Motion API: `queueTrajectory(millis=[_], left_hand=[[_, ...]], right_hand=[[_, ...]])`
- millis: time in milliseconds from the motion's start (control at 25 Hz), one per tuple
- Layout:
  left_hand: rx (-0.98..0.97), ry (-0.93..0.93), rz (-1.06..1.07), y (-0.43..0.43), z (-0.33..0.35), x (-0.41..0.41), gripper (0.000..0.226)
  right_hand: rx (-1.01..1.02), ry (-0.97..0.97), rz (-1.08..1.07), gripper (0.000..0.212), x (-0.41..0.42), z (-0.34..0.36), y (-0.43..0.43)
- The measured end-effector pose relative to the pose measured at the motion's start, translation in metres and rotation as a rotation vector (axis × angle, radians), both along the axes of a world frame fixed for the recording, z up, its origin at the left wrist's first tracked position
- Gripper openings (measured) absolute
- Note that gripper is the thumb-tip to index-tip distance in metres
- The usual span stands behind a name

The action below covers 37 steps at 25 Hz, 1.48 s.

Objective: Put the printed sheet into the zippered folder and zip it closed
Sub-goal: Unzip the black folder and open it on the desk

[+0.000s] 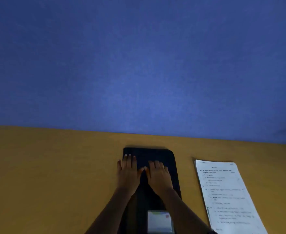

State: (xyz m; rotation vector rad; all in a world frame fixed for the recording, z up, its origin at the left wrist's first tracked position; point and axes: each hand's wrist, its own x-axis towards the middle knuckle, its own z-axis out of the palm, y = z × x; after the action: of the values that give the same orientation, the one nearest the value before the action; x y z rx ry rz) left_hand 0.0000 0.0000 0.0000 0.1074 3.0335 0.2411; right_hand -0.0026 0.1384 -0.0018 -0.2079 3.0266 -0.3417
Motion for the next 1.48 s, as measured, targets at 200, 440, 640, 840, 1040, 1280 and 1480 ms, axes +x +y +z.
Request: queueTrajectory(millis=[200, 440, 640, 840, 1040, 1280, 1480], left_hand=[[0.036, -0.027, 0.07, -0.011, -0.018, -0.049, 0.059], [0.038, -0.037, 0.118, -0.021, -0.027, -0.094, 0.051], [0.014, -0.098, 0.1, -0.04, -0.035, -0.119, 0.046], [-0.008, -0.164, 0.071, -0.052, -0.037, -0.136, 0.05], [-0.003, -0.13, 0.13, -0.057, -0.035, -0.141, 0.055], [0.053, -0.14, 0.15, -0.058, -0.032, -0.149, 0.058], [0.104, -0.198, 0.156, -0.061, -0.032, -0.151, 0.054]], right_hand=[[-0.07, -0.077, 0.101, 0.038, -0.056, -0.009, -0.021], [-0.164, -0.143, 0.131, 0.034, -0.112, -0.018, -0.042], [-0.227, -0.302, -0.105, 0.03, -0.162, -0.017, -0.06], [-0.168, -0.516, -0.208, 0.057, -0.19, -0.021, -0.076], [-0.146, -0.653, -0.25, 0.066, -0.205, -0.019, -0.085], [-0.231, -0.695, -0.287, 0.029, -0.207, -0.018, -0.097], [-0.302, -0.714, -0.377, 0.049, -0.206, -0.023, -0.085]])
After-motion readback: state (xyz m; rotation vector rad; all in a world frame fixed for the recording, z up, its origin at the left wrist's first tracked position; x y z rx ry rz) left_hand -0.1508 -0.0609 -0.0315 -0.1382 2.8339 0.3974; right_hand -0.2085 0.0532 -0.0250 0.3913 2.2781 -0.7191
